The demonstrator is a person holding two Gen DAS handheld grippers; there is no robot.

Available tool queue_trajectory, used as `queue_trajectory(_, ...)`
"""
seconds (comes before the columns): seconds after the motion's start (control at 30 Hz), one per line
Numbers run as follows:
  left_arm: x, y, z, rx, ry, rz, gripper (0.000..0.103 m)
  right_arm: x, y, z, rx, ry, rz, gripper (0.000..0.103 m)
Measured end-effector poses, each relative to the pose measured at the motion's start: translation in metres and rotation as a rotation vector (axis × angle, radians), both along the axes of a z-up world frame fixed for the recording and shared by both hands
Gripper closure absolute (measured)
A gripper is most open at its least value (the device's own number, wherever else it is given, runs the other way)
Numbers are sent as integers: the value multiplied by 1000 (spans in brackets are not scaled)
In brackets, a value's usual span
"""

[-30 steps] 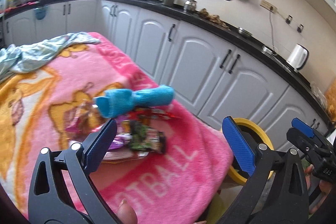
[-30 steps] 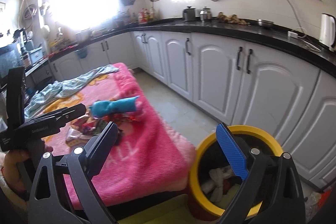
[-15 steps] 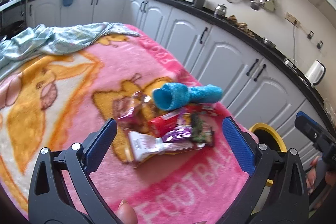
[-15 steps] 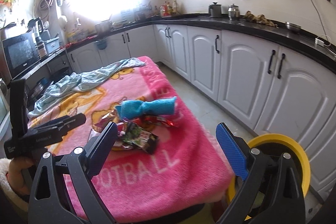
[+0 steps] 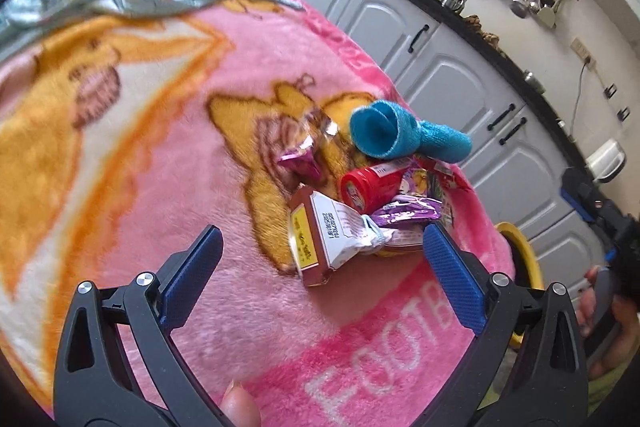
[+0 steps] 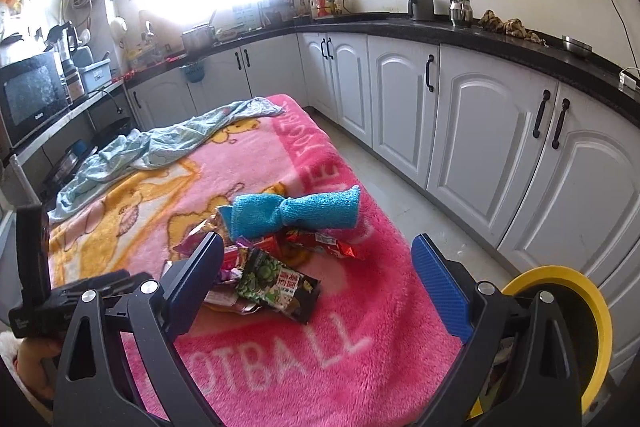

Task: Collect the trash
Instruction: 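Move both tools back toward the blue cloth and wrappers on the blanket, then grasp the small white box with the left tool while the right tool grasps the blue cloth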

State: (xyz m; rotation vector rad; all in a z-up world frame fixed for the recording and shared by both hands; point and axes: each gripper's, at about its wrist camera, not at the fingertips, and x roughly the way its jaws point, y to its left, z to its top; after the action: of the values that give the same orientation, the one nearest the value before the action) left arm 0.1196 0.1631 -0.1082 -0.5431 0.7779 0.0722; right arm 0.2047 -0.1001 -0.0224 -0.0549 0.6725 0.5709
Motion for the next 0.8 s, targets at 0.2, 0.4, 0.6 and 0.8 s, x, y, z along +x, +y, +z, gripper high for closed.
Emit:
queue_trajectory(0.2, 18, 14, -21, -142, 8, -19, 19, 23, 6, -9, -24, 3, -19, 11)
queue_trajectory(0.4, 31, 6, -24, -131, 63, -30, 29, 51, 10, -18, -27, 28, -52, 11)
queue_trajectory(0.6, 36, 3, -29, -71, 84, -14, 64, 73, 17, -27, -21, 67, -61, 11)
queue_trajectory(0.8, 32, 7, -27, -66, 74, -21, 68, 97, 23, -44, -1, 178, -37, 11)
